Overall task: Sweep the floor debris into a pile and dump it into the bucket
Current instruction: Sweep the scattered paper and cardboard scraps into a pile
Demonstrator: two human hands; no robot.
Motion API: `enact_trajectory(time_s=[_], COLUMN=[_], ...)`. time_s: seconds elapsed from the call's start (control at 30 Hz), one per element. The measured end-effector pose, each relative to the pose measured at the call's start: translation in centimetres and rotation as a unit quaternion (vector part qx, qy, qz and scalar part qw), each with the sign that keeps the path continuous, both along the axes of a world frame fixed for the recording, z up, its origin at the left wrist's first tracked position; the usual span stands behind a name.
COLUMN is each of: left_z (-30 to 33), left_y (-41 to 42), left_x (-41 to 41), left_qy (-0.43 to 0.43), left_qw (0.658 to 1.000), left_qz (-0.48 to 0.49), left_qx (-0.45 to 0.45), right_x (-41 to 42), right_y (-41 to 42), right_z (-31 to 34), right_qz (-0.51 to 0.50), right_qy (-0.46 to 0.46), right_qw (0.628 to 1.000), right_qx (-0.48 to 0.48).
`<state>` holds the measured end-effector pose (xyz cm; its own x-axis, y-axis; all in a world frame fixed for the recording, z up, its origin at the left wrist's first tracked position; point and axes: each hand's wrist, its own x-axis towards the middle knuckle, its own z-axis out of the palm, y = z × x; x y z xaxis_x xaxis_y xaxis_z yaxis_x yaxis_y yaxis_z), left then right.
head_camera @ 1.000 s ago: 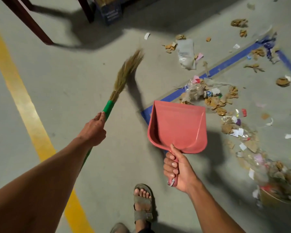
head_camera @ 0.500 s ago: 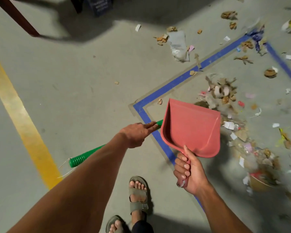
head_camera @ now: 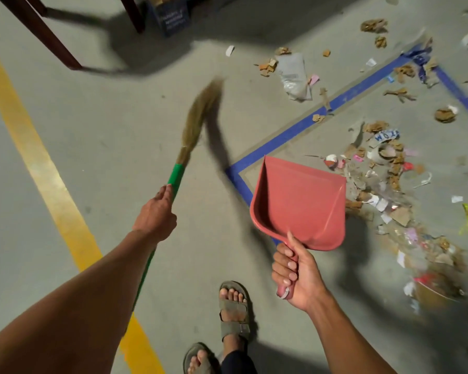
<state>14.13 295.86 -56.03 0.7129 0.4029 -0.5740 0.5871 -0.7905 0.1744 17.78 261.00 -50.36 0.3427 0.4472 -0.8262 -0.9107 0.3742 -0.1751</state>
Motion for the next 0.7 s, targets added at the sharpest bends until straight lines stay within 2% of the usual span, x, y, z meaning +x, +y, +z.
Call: enact_trajectory(time_s=[0.07, 0.13, 0.3, 0.5, 0.6, 0.7], left_z=[-0.6, -1.0, -1.3, -0.5, 0.5, 1.5], left_y=[-1.0, -2.6, -7.4, -9.9, -9.2, -7.4], left_x=[-0.3, -0.8, -1.4, 0.7, 1.2, 1.2], left_qy=[0.033, 0.057, 0.084, 0.040, 0.002, -0.039], left_qw=[0.999, 0.998, 0.982, 0.942, 0.943, 0.965], left_qz=[0.022, 0.000, -0.142, -0.301, -0.300, -0.232], left_qx=[-0.001, -0.022, -0.094, -0.147, -0.143, -0.119], right_x=[-0.5, -0.9, -2.0, -2.1, -1.6, -1.0], right_y=[0.0, -0.4, -1.6, -2.7, -3.0, -2.9], right_z=[-0.4, -0.7, -0.7, 0.1, 0.7, 1.3], right_qz=[0.006, 0.008, 0.008, 0.000, -0.008, -0.014], right_qy=[0.001, 0.001, 0.005, -0.001, -0.003, -0.003], right_qw=[1.000, 1.000, 0.999, 0.999, 1.000, 0.999], right_qx=[-0.004, -0.009, -0.030, -0.040, -0.029, -0.029])
